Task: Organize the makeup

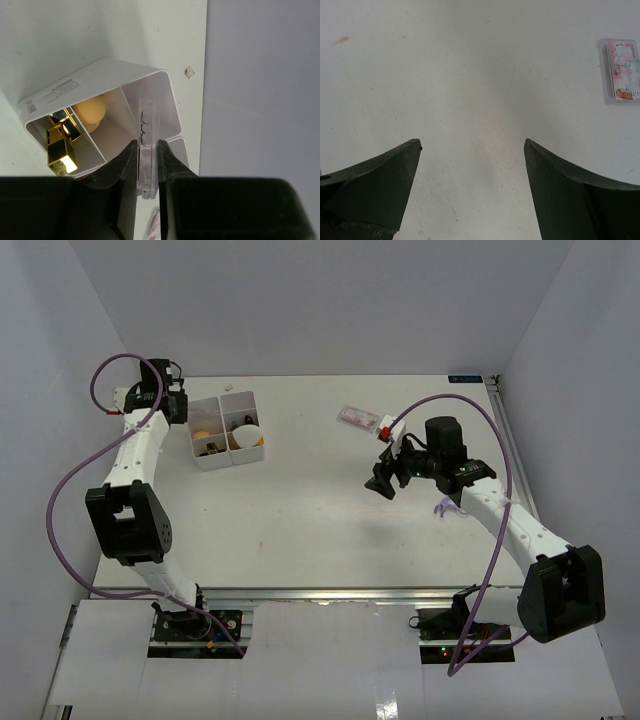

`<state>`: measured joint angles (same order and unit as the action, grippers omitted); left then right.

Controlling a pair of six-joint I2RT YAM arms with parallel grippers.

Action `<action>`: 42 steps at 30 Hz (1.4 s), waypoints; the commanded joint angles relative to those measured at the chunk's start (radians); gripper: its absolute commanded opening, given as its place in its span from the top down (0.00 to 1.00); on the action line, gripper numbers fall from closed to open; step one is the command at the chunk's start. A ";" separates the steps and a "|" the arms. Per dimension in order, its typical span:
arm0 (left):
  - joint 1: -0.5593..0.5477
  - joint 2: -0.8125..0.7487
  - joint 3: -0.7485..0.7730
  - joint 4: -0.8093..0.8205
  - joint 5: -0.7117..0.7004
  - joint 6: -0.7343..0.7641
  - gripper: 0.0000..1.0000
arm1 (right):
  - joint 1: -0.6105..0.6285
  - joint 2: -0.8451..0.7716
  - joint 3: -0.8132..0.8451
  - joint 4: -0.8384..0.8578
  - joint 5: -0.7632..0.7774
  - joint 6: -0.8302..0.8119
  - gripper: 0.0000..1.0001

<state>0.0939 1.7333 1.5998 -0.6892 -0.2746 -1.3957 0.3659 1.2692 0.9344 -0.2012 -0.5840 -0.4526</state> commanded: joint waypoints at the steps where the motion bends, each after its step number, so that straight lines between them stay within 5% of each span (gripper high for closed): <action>1: 0.009 0.016 0.053 -0.007 -0.028 -0.043 1.00 | -0.019 -0.034 -0.008 0.042 -0.037 0.005 0.10; 9: 0.015 0.072 0.091 -0.006 -0.025 -0.049 0.98 | -0.036 -0.031 -0.009 0.042 -0.046 0.006 0.10; 18: 0.030 0.069 0.042 0.033 0.018 -0.030 0.40 | -0.042 -0.025 -0.009 0.042 -0.045 0.006 0.10; 23: 0.033 0.051 0.019 0.064 0.042 -0.001 0.18 | -0.048 -0.021 -0.009 0.042 -0.043 0.006 0.10; 33: 0.035 -0.146 -0.119 0.328 0.197 0.251 0.13 | -0.085 -0.030 -0.009 0.040 -0.017 -0.032 0.10; 39: 0.041 -0.432 -0.538 0.834 0.519 0.520 0.02 | -0.123 -0.018 0.018 0.012 0.004 -0.082 0.10; 42: 0.043 -0.562 -0.659 0.912 0.610 0.570 0.02 | -0.128 0.009 0.050 -0.031 0.034 -0.111 0.10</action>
<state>0.1293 1.3331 1.0973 -0.0731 0.1057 -1.0010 0.2479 1.2633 0.9335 -0.2032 -0.5831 -0.5053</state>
